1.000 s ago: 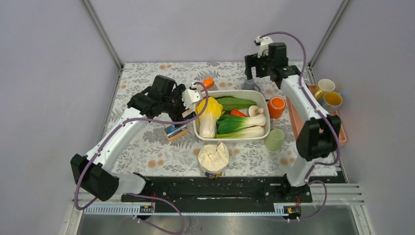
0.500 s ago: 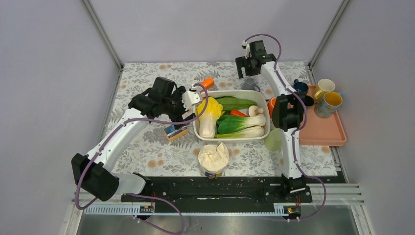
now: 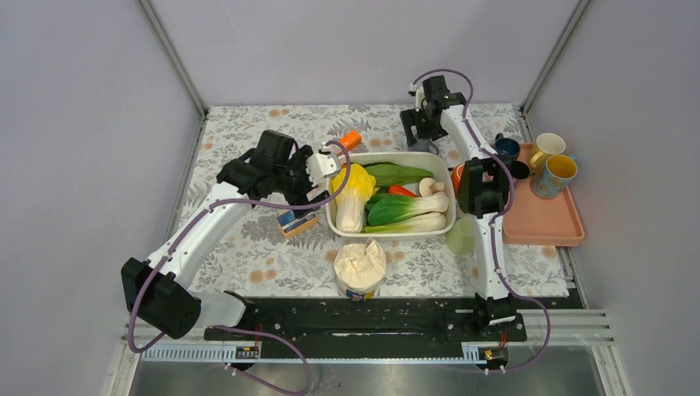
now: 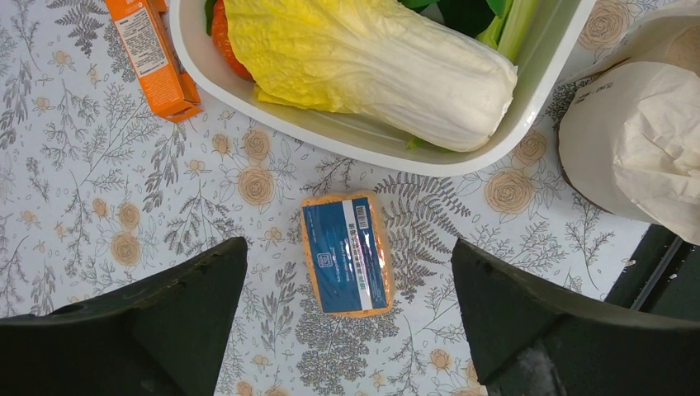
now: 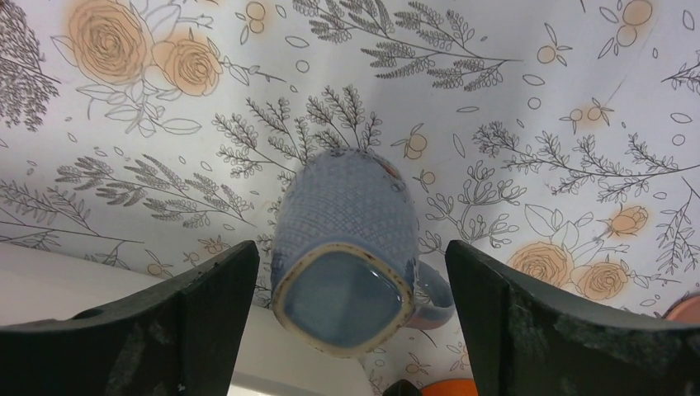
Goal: Turn the mug right side up
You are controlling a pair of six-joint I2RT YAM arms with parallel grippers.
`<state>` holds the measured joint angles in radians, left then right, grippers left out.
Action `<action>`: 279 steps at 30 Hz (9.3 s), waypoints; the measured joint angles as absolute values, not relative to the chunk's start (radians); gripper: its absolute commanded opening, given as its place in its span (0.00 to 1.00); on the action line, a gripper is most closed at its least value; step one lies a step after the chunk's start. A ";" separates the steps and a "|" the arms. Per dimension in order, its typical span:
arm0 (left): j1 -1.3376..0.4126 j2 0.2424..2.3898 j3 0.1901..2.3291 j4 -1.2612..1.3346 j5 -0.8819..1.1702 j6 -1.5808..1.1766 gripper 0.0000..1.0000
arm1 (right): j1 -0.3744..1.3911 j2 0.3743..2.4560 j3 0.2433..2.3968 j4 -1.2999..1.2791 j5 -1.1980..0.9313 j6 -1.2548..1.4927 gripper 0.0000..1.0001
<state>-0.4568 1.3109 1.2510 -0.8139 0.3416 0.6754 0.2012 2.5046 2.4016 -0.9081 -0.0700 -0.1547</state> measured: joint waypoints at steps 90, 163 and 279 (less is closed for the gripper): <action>-0.390 1.244 1.517 -0.432 1.016 -0.045 0.76 | 0.618 1.213 1.153 0.295 -0.326 0.765 0.00; -0.617 1.246 1.474 -1.415 0.496 1.417 0.00 | 0.813 1.698 2.010 -0.939 -0.196 0.192 0.82; -0.468 1.203 1.282 -0.920 0.315 0.762 0.83 | -0.597 1.507 0.944 -0.226 0.359 0.278 0.00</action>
<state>-0.4683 1.2026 1.2819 -0.9195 0.3145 0.7620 -0.5968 1.5074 0.9440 -0.2260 0.3588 0.2775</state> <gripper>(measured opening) 0.824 0.253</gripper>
